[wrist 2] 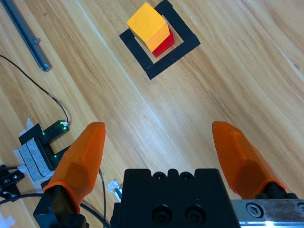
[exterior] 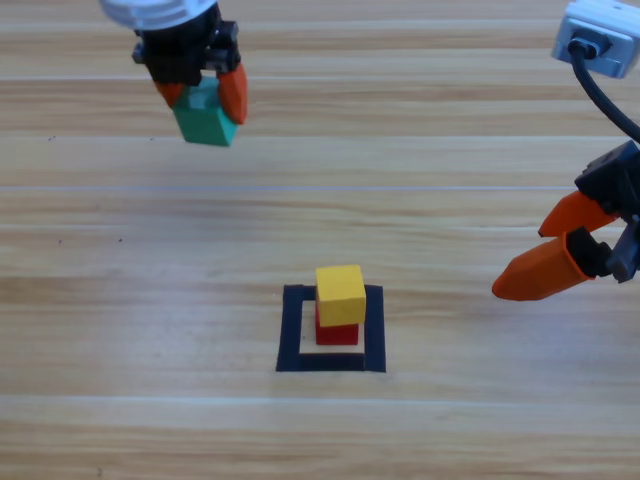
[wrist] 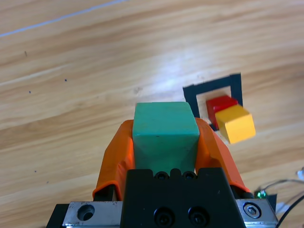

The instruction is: Stack the blocks in the rectangular block: red at the bottom, yellow in the middle, green on top

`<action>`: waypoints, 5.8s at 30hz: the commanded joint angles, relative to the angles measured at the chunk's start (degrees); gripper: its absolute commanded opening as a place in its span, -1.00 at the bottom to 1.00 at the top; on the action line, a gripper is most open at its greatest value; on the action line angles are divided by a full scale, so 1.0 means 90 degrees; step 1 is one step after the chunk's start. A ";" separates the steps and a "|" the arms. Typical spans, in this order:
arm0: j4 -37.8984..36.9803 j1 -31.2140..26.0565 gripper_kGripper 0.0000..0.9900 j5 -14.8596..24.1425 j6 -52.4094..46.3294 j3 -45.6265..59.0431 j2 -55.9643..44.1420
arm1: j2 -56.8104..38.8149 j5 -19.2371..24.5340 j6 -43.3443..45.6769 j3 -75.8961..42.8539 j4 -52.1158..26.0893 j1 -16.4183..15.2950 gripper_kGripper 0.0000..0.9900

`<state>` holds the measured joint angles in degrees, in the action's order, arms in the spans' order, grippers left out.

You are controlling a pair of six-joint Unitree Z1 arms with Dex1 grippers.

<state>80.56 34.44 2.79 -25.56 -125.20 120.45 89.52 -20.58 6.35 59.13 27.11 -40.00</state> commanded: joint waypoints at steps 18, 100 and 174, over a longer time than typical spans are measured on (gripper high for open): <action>0.0043 0.1408 -0.97 -0.0026 -0.3273 0.0561 0.0230 | 0.0092 -0.0047 0.0047 -0.0183 -0.0102 0.0157 1.00; 0.0053 0.1916 -0.84 0.0003 -0.2589 -0.0327 0.1666 | 0.0112 -0.0057 0.0057 -0.0252 -0.0102 0.0157 1.00; -0.3609 0.4064 1.00 0.2893 -0.2121 0.5874 -0.4194 | 0.0082 0.0353 -0.0012 -0.0222 -0.0102 0.0118 1.00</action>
<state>50.67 69.51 27.48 -46.16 -76.98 88.84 90.26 -19.27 6.38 58.35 27.11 -40.00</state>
